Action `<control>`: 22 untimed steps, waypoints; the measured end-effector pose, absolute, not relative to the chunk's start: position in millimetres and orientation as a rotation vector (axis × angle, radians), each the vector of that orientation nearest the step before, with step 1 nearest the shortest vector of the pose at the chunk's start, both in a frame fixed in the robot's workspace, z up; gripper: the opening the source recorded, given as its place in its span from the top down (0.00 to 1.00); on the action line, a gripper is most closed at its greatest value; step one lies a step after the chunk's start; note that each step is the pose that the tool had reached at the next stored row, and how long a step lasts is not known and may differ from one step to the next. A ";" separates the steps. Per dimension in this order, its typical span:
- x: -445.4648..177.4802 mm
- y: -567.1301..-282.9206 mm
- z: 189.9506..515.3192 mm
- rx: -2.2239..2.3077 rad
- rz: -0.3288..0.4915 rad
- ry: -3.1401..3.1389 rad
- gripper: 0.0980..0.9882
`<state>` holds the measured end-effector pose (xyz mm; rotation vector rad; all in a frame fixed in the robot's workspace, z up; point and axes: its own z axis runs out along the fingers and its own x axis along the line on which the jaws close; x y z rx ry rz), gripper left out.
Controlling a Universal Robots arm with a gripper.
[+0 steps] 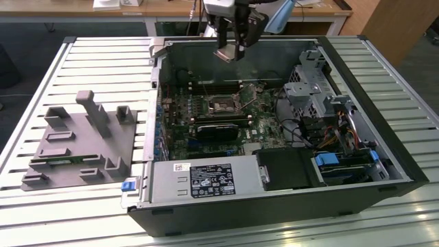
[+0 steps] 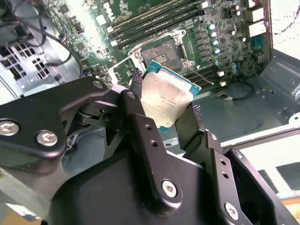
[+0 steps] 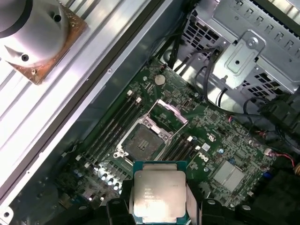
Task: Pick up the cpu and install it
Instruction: 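Place the cpu into insertion slot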
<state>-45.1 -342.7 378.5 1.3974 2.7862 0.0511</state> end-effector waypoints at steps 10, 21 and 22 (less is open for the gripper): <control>-47.1 -342.7 375.7 1.583 0.048 2.683 0.51; -49.0 -342.7 373.5 1.719 0.046 2.596 0.51; -49.2 -342.7 373.4 1.731 0.046 2.588 0.51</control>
